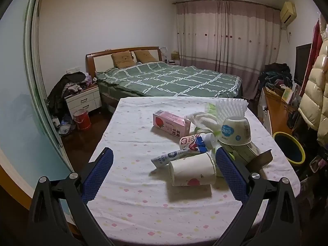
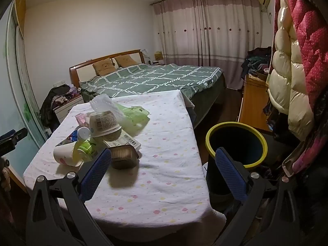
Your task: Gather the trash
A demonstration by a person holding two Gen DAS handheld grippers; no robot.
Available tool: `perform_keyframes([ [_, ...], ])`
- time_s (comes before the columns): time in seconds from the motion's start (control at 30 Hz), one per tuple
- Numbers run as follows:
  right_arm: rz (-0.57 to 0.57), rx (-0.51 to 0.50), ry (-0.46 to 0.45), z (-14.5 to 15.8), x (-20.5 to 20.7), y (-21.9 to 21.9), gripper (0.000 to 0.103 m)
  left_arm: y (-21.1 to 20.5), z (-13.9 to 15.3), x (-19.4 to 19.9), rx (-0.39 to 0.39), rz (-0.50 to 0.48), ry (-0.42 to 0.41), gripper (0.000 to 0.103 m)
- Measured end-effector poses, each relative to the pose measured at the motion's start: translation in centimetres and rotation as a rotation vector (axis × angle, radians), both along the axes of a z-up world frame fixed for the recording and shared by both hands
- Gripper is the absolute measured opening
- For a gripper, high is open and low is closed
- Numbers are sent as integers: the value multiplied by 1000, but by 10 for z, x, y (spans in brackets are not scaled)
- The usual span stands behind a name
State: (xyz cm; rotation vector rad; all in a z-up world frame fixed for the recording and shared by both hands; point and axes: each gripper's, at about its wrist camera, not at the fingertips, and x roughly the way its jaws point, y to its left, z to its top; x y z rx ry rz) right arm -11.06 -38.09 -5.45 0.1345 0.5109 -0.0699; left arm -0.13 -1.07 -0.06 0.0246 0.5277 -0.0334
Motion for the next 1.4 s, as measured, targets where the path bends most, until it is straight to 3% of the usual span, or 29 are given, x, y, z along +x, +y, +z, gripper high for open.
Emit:
perform_keyframes([
  [1.4,1,14,32,-9,13,-1,97,-1,-3,5,-5,-18,23,98],
])
